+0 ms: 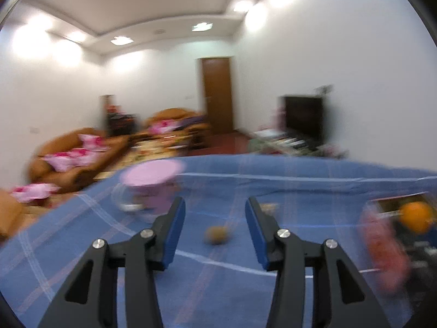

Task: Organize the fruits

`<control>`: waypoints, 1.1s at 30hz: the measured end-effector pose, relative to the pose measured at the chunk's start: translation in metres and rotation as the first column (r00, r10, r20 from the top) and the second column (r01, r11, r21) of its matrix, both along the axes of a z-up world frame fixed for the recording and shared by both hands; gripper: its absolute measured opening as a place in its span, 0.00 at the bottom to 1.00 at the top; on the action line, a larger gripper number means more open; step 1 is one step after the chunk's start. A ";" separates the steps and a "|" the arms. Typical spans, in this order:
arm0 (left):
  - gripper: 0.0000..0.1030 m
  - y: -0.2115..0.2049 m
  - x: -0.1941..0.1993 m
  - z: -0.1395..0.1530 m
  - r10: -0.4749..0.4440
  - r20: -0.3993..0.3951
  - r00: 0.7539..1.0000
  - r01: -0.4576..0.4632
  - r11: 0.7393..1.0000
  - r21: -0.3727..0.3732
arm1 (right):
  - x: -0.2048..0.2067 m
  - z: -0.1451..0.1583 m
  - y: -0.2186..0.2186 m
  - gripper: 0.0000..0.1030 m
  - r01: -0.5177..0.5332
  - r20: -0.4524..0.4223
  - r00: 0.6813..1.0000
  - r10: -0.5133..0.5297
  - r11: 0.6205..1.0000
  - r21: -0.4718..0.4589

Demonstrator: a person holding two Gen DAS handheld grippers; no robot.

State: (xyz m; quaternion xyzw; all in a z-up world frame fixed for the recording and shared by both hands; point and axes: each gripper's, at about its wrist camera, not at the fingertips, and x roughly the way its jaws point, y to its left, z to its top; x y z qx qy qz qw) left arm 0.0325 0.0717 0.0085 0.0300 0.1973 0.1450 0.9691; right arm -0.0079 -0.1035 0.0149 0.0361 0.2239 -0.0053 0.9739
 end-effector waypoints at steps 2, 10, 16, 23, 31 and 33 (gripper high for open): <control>0.60 0.027 0.014 -0.007 0.120 -0.094 0.988 -0.123 0.992 -0.024 | -0.001 0.000 -0.002 0.40 -0.002 0.000 1.000 0.002 1.000 0.001; 0.58 0.100 0.044 -0.055 0.149 -0.415 0.897 -0.303 0.893 -0.334 | -0.003 0.000 -0.003 0.40 -0.013 -0.010 1.000 0.013 1.000 0.001; 0.37 0.088 0.048 -0.054 0.078 -0.403 0.912 -0.229 0.912 -0.341 | -0.002 0.002 -0.001 0.40 -0.010 -0.010 1.000 0.010 1.000 0.003; 0.37 0.065 0.025 -0.026 0.064 -0.211 0.975 -0.133 0.933 -0.333 | -0.003 0.004 0.001 0.40 -0.004 0.008 1.000 0.004 1.000 -0.013; 0.37 0.006 0.001 0.003 -0.075 -0.012 0.997 0.072 0.984 -0.163 | -0.006 0.007 0.004 0.40 0.012 0.040 0.999 -0.010 0.998 -0.063; 0.37 -0.007 -0.002 0.006 -0.108 0.009 0.994 0.108 0.986 -0.129 | -0.005 0.007 0.002 0.40 0.026 0.042 0.999 -0.023 0.997 -0.079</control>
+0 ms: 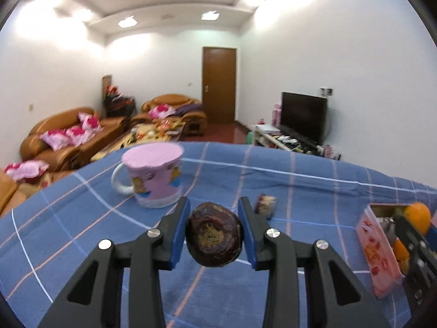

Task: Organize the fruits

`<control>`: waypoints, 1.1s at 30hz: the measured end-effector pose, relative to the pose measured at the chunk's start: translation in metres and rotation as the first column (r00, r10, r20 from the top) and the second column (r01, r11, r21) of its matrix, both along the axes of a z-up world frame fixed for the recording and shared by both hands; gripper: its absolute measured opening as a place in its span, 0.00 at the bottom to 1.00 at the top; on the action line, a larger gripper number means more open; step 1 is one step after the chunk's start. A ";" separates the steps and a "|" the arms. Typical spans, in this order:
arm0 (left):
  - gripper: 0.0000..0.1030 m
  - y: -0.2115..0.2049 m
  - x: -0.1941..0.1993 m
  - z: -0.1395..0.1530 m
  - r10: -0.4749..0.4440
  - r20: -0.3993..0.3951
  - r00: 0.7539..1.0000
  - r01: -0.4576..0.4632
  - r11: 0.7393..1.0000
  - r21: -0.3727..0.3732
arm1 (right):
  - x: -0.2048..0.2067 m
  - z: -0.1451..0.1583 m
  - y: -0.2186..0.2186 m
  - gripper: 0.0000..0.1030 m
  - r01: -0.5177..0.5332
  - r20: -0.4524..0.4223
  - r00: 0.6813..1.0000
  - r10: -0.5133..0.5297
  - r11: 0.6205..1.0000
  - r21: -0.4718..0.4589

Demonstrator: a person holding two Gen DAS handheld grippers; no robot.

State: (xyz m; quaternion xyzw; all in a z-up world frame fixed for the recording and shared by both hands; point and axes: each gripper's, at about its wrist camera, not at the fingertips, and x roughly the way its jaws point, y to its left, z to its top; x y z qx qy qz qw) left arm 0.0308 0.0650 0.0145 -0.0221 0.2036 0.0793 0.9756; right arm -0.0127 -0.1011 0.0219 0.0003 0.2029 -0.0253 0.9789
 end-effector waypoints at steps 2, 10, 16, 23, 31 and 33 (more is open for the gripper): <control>0.37 -0.008 -0.001 0.002 -0.019 0.010 1.000 0.019 1.000 0.013 | 0.001 0.000 -0.002 0.40 0.003 -0.001 1.000 -0.003 1.000 0.001; 0.37 -0.026 -0.017 0.007 -0.070 0.019 0.997 0.069 0.997 0.025 | -0.002 0.000 -0.017 0.40 0.035 0.002 0.999 -0.035 0.999 -0.003; 0.37 -0.042 -0.025 0.007 -0.094 0.027 0.995 0.093 0.995 0.033 | -0.007 0.000 -0.031 0.40 0.055 0.005 0.998 -0.055 0.998 -0.010; 0.37 -0.059 -0.030 0.008 -0.118 0.025 0.993 0.117 0.993 0.033 | -0.012 0.002 -0.045 0.40 0.061 0.004 0.998 -0.061 0.998 -0.014; 0.37 -0.086 -0.033 0.009 -0.164 0.028 0.986 0.163 0.986 0.042 | -0.019 0.002 -0.068 0.40 0.078 0.003 0.997 -0.078 0.997 -0.018; 0.37 -0.093 -0.033 0.010 -0.175 0.026 0.984 0.174 0.984 0.044 | -0.020 0.002 -0.075 0.40 0.086 0.001 0.996 -0.086 0.996 -0.016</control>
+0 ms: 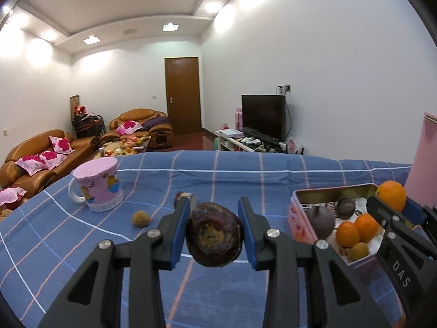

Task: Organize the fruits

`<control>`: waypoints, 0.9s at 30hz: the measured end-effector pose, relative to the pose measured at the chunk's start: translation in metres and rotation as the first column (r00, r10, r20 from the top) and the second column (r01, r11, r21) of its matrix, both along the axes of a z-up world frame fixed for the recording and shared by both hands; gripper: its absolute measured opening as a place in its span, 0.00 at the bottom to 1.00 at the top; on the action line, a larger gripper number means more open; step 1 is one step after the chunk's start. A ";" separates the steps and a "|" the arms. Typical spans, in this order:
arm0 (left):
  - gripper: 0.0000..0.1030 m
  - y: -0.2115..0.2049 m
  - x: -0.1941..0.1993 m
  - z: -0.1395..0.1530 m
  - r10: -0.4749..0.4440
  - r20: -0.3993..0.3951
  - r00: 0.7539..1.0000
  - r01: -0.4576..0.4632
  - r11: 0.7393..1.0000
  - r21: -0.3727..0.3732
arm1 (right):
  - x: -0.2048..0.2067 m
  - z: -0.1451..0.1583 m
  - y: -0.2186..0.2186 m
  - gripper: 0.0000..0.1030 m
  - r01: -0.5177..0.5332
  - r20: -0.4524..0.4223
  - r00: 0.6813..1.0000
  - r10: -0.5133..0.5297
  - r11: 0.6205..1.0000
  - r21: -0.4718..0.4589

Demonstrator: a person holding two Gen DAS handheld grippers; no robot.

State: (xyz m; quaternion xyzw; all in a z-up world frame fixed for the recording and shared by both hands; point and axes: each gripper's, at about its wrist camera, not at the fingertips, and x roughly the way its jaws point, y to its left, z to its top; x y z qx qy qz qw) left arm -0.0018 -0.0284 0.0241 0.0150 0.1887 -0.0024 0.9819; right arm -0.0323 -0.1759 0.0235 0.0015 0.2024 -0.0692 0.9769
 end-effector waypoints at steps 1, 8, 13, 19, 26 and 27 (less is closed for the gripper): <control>0.37 -0.004 0.000 0.000 -0.004 0.000 1.000 0.004 1.000 0.001 | 0.000 0.000 -0.003 0.40 0.004 -0.003 1.000 -0.004 1.000 0.002; 0.37 -0.023 -0.002 0.000 -0.030 0.000 1.000 0.030 1.000 0.001 | 0.000 -0.001 -0.022 0.40 0.013 -0.009 1.000 -0.013 1.000 0.011; 0.37 -0.034 -0.004 0.001 -0.050 0.004 0.999 0.050 0.999 -0.012 | -0.002 -0.001 -0.029 0.40 0.008 -0.003 1.000 -0.008 1.000 -0.004; 0.37 -0.050 -0.003 0.001 -0.100 0.005 0.995 0.100 0.995 -0.021 | -0.002 -0.002 -0.042 0.40 0.019 -0.006 1.000 -0.019 1.000 -0.002; 0.37 -0.075 0.000 0.001 -0.151 0.013 0.988 0.151 0.988 -0.025 | 0.003 0.000 -0.060 0.40 0.058 -0.010 0.998 -0.058 0.998 0.002; 0.37 -0.079 0.001 0.001 -0.158 0.014 0.987 0.159 0.987 -0.027 | 0.003 0.000 -0.063 0.40 0.066 -0.008 0.998 -0.066 0.998 -0.005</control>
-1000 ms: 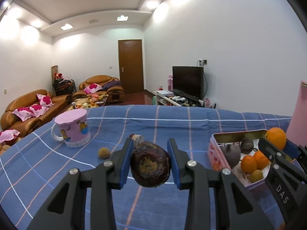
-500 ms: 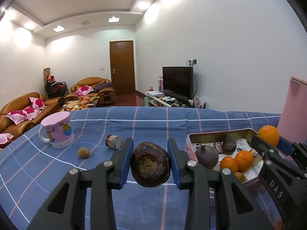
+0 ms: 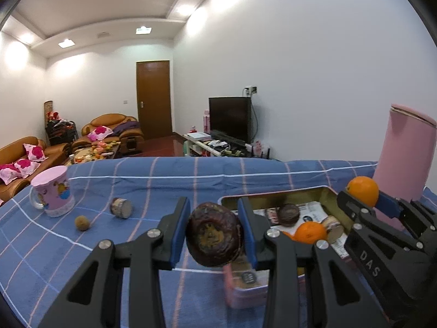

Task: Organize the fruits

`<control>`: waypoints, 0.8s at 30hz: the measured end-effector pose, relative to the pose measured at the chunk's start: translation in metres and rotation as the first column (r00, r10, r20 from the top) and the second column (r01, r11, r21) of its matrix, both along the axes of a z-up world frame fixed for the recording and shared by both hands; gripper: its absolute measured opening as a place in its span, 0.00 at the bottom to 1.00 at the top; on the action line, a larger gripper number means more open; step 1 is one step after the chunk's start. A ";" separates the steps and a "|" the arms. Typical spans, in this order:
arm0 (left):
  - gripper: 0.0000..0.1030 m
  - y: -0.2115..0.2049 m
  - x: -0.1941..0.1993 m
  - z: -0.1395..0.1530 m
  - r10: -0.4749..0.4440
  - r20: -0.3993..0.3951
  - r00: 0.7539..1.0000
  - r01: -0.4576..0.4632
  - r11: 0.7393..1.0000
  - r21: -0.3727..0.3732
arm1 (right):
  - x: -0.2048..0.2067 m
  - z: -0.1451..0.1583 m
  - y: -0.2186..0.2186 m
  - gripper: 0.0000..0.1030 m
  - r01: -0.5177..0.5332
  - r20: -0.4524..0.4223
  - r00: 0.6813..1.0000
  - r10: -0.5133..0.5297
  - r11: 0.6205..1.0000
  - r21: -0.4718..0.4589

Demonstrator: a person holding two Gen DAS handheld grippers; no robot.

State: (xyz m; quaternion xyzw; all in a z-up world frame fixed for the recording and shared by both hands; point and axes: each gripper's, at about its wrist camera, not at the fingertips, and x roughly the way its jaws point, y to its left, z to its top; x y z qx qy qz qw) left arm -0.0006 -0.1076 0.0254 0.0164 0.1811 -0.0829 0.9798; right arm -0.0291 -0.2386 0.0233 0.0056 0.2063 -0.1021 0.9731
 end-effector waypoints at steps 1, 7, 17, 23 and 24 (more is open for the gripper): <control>0.37 -0.001 0.001 0.000 -0.004 0.000 1.000 0.004 1.000 -0.001 | 0.001 0.000 -0.002 0.40 0.007 0.000 1.000 -0.007 1.000 -0.005; 0.37 -0.019 0.012 0.000 -0.047 -0.024 0.999 0.046 0.998 -0.030 | 0.005 0.003 -0.019 0.40 0.052 0.005 0.999 -0.052 0.999 0.010; 0.37 -0.039 0.042 -0.005 -0.076 -0.084 0.994 0.069 0.995 -0.077 | 0.017 0.005 -0.035 0.41 0.111 0.021 0.994 -0.111 0.994 -0.012; 0.37 -0.042 0.055 -0.009 -0.093 -0.114 0.989 0.085 0.994 -0.073 | 0.028 0.002 -0.035 0.41 0.088 0.006 0.996 -0.088 0.996 -0.014; 0.37 -0.042 0.056 -0.009 -0.098 -0.120 0.988 0.089 0.993 -0.078 | 0.030 0.001 -0.034 0.41 0.081 -0.003 0.997 -0.081 0.997 -0.012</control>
